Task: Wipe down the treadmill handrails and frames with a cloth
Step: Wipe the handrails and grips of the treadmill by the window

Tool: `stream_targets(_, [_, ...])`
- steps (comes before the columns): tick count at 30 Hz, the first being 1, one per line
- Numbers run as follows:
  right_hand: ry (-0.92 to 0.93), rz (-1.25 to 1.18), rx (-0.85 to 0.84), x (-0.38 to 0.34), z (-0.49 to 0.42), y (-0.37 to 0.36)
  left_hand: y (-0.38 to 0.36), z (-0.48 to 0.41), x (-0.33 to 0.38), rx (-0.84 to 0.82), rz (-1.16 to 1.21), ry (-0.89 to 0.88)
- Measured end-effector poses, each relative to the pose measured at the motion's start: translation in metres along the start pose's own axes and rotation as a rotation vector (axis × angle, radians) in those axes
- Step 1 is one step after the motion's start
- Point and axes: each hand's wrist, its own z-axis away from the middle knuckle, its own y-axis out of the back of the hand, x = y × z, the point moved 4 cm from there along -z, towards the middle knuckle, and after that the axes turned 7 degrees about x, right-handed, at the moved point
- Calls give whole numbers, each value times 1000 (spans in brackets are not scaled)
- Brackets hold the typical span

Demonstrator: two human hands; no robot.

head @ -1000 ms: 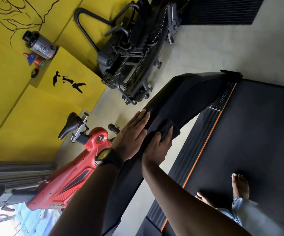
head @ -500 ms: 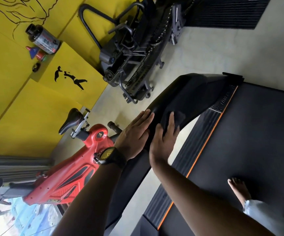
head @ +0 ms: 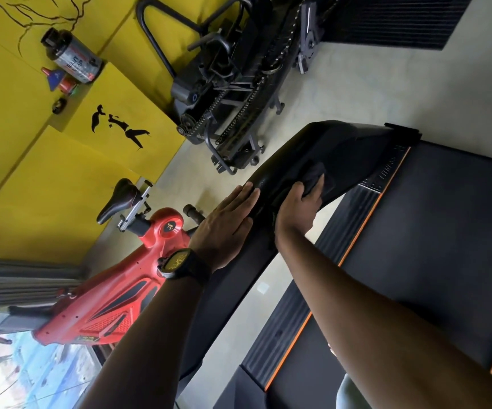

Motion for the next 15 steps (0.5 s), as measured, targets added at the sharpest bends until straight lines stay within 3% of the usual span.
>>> stream_targets(6, [403,-20,-135,11,65,12,1,10,-4,14,-10,11])
stream_targets(10, [-31,-78,-37,37,71,6,1,20,-8,14,-19,16])
stream_targets(11, [-23,-68,-59,40,80,9,1,22,-9,16,-17,18])
stream_targets(15, [388,-65,-160,36,91,16,2,25,-7,28,-28,19])
